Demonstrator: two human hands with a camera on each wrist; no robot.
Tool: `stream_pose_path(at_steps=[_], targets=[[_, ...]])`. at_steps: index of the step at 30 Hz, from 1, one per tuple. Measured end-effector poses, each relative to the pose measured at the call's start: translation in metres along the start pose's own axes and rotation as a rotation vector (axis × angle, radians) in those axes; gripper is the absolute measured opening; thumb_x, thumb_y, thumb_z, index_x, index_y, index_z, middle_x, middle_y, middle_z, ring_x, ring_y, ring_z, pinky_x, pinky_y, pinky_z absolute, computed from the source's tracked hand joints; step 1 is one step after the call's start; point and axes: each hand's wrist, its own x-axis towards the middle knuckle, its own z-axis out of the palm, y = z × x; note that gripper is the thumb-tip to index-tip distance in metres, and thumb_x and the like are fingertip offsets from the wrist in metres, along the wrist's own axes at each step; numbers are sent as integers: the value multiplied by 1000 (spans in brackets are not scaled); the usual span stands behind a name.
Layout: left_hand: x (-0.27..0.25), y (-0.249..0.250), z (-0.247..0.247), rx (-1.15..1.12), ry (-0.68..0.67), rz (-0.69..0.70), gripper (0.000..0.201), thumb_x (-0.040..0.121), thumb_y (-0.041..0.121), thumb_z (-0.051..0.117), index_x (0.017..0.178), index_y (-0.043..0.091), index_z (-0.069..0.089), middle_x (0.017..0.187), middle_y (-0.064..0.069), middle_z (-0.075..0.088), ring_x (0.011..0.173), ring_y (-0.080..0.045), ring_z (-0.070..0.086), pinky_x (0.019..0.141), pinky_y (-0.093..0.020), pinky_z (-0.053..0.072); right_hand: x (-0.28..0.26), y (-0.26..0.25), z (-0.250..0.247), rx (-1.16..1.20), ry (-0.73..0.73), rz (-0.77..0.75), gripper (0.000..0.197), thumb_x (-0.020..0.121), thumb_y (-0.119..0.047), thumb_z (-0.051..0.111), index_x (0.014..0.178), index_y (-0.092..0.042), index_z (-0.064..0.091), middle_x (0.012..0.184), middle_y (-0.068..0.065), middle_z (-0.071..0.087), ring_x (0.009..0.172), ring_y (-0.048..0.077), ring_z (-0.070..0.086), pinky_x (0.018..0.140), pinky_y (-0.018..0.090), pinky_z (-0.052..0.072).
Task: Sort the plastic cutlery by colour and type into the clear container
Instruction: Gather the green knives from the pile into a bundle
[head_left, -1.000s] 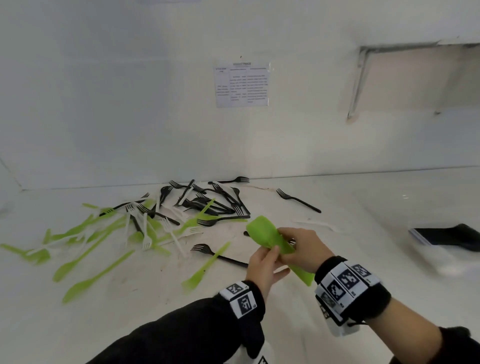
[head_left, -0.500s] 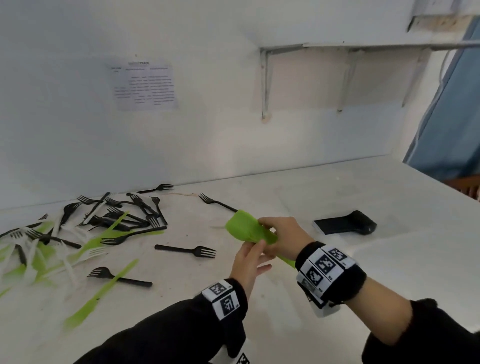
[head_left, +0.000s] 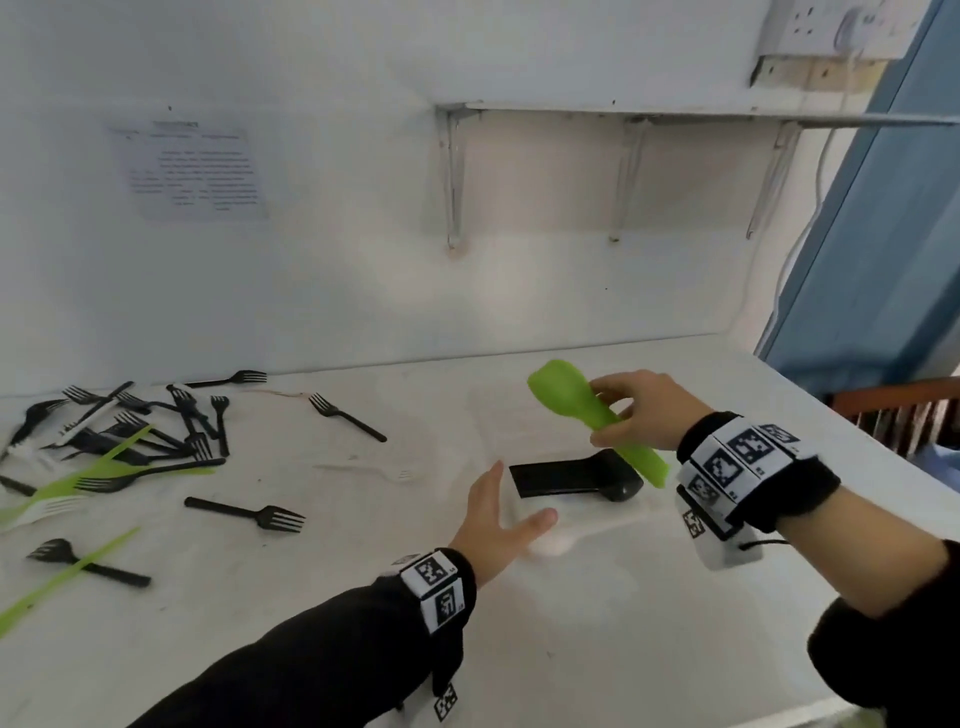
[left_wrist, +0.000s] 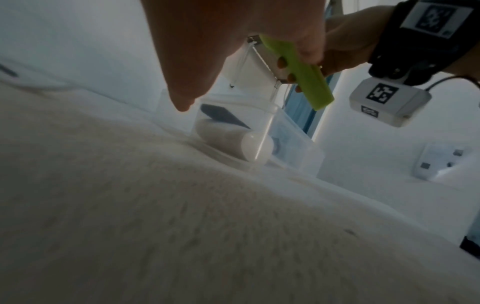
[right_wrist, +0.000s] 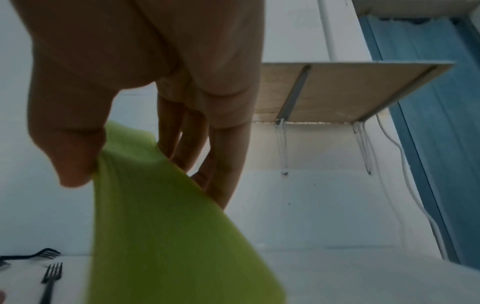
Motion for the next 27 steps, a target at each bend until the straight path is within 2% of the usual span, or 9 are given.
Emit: stream_pose_path(at_steps=[6,8,10,12,14,18,22,25,27], targets=[[11,25,18,-21,35,140,65,94,48,42,149,23,18,152,6,18,135,-2,21,108,-18,16,7,-6,27,702,-9,10,42,79,-11,72,116,-14,52,107,3,59,85,16,63,65,30,56],[15,31,21,-127,55,157,50,99,37,37,146,21,26,144,5,34,128,-4,37,104,-19,26,5,-13,39,917,-37,-15,36,82,-7,69,114,-11,51,110,7,59,85,16,64,72,34,57],[16,34,20,-185,86,172,35,97,42,39,125,23,45,114,2,57,92,-2,58,86,-22,42,6,-15,49,1022,-36,-30,34,83,-5,67,113,-9,51,110,5,59,85,18,63,82,39,56],[16,32,17,-175,125,197,33,90,46,39,110,21,49,82,5,53,63,-1,50,65,-18,42,9,-13,56,1054,-55,-31,31,83,-5,67,109,-10,51,110,4,59,87,19,63,90,40,52],[14,28,10,-19,158,215,35,97,39,40,121,14,47,82,7,49,70,-4,48,65,-12,39,10,-8,57,1047,-90,-15,34,82,-7,68,110,-10,50,115,7,58,90,17,61,88,35,50],[14,22,-4,211,180,242,38,98,26,43,131,8,40,100,2,51,89,-13,47,66,-9,34,10,10,50,750,185,97,98,67,-18,83,144,-17,23,138,5,37,123,22,46,98,33,40],[21,21,-9,380,130,246,39,97,25,48,130,5,41,103,-4,56,93,-19,51,72,-21,32,4,21,35,2,358,-220,103,64,-37,82,146,-34,21,154,1,7,141,25,12,112,45,19],[26,20,-9,526,55,245,40,95,27,50,129,7,43,115,-10,56,106,-26,53,84,-27,37,8,23,23,-568,94,-442,84,76,-41,70,144,-45,21,157,-11,-8,145,22,-6,112,52,1],[27,19,-5,679,3,241,48,95,33,50,135,10,38,122,-11,52,113,-27,49,94,-32,37,14,25,20,-724,-137,-442,80,79,-41,66,145,-42,20,157,-13,1,146,16,-2,113,52,-1]])
